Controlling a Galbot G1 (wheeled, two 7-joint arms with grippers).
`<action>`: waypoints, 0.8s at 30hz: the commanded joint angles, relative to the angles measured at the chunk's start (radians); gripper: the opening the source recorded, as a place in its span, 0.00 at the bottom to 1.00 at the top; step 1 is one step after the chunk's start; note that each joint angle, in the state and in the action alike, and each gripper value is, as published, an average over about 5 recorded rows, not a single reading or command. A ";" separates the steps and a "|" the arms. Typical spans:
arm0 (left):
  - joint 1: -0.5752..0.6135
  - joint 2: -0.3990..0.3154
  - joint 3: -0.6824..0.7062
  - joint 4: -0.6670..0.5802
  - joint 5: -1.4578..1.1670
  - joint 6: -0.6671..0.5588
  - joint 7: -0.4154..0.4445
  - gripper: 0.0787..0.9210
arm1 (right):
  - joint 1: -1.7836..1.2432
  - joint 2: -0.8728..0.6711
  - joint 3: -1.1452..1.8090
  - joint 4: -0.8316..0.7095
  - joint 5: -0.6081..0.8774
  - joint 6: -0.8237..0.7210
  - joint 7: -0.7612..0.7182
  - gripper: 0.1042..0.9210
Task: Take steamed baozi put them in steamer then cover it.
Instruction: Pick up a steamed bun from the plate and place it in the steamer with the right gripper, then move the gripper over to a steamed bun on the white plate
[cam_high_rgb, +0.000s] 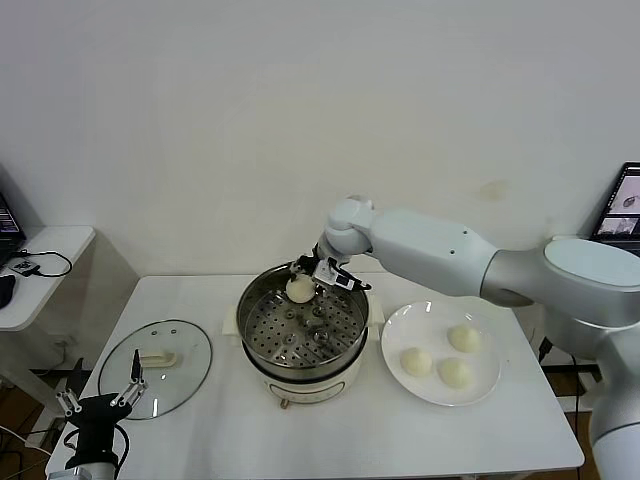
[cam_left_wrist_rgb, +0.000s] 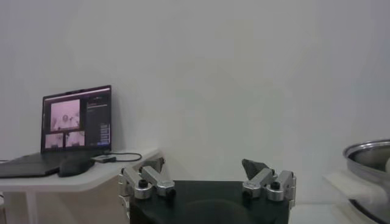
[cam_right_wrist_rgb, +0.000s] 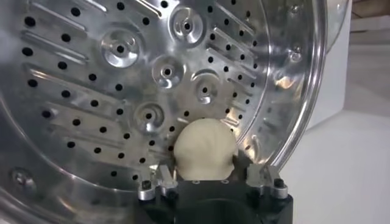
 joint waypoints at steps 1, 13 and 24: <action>-0.001 -0.001 0.003 -0.001 0.001 0.002 0.001 0.88 | 0.050 -0.023 -0.011 0.045 0.131 -0.028 -0.027 0.77; 0.005 0.018 -0.003 -0.011 -0.004 0.004 0.001 0.88 | 0.300 -0.405 -0.063 0.494 0.595 -0.671 -0.202 0.88; -0.005 0.042 0.009 -0.006 -0.005 0.008 0.004 0.88 | 0.287 -0.813 -0.088 0.718 0.601 -0.801 -0.207 0.88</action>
